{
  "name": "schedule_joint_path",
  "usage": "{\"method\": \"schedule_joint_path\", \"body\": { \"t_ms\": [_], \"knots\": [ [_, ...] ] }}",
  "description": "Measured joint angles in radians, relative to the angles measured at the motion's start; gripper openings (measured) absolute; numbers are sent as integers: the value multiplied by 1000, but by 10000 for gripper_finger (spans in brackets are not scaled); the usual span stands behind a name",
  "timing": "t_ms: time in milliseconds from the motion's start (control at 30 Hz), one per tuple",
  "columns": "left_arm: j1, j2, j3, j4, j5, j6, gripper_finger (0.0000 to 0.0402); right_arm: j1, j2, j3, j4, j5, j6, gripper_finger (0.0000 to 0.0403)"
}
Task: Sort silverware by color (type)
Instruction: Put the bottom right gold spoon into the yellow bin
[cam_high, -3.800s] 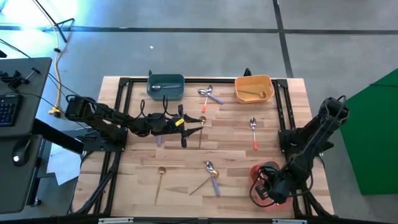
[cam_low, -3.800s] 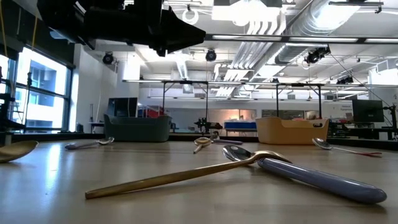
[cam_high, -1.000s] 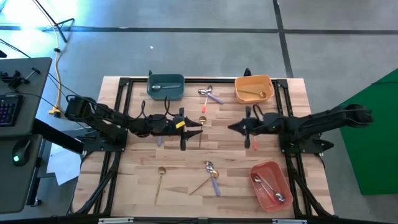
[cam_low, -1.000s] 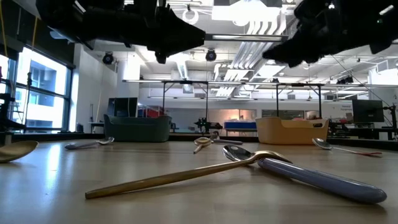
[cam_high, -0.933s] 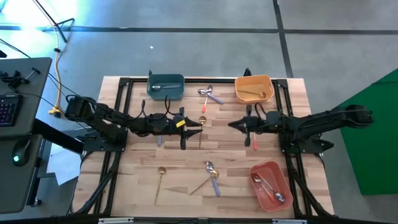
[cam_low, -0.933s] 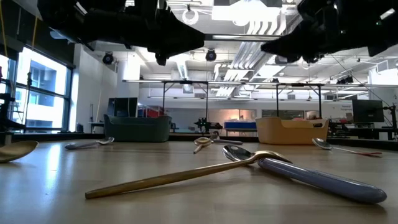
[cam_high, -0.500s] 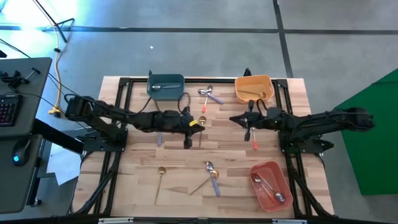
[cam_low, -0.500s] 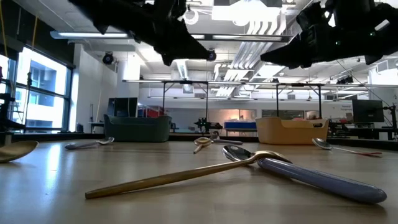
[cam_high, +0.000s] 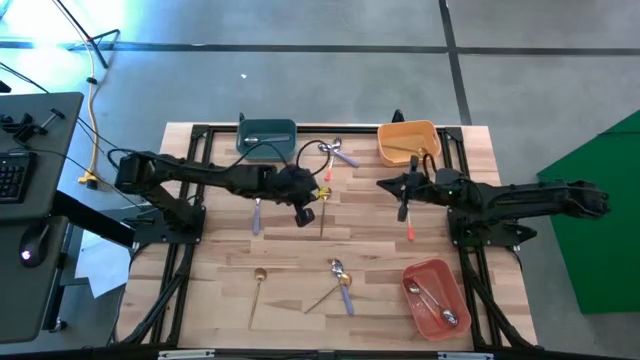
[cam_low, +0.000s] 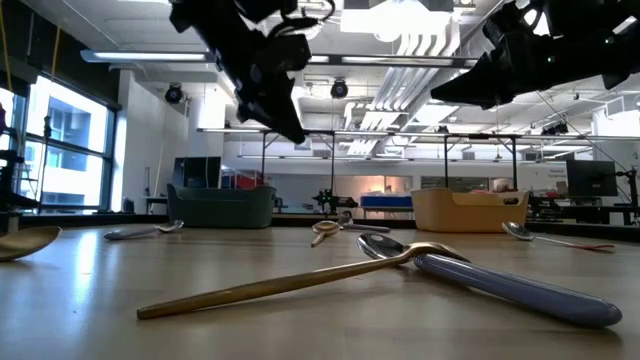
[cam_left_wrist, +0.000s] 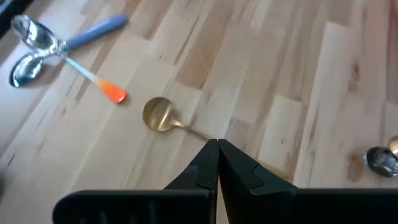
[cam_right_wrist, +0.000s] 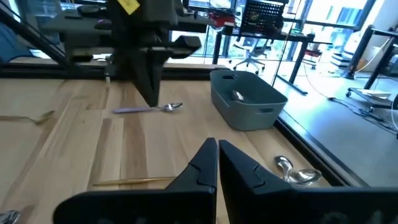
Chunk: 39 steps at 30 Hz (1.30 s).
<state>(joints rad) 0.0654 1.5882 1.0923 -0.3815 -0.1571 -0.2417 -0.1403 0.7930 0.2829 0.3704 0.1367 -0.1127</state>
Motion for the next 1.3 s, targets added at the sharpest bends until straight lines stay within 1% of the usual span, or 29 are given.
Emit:
{"method": "schedule_joint_path", "body": {
  "t_ms": [133,233,367,467,567,667,767,867,933,1033,1133,1200,1300],
  "knots": [
    [32,75,37,9,44,-11,4,11,-17,2,-27,21,0,0],
    [64,138,89,1,74,-33,21,12,-21,2,-37,21,1,0],
    [102,221,150,-35,195,-86,61,12,-21,2,-44,21,2,0],
    [100,263,165,-45,278,-74,96,12,-21,2,-53,21,2,0],
    [55,282,165,-42,302,14,125,12,-21,2,-58,21,1,0],
    [-16,283,165,-36,306,108,142,11,-21,2,-63,21,0,0],
    [-94,283,165,-22,322,111,149,11,-21,2,-67,21,0,0],
    [-181,283,165,-16,340,52,150,11,-21,2,-68,22,0,0],
    [-238,283,165,-6,328,1,149,11,-21,2,-68,22,0,0],
    [-317,283,165,45,237,-101,145,11,-21,2,-68,22,8,0],
    [-382,283,165,120,125,-174,145,11,-21,2,-71,22,9,0],
    [-413,294,166,156,52,-194,145,11,-21,2,-74,22,23,0],
    [-441,311,163,155,-10,-244,145,11,-18,2,-80,22,37,0]
  ]
}}
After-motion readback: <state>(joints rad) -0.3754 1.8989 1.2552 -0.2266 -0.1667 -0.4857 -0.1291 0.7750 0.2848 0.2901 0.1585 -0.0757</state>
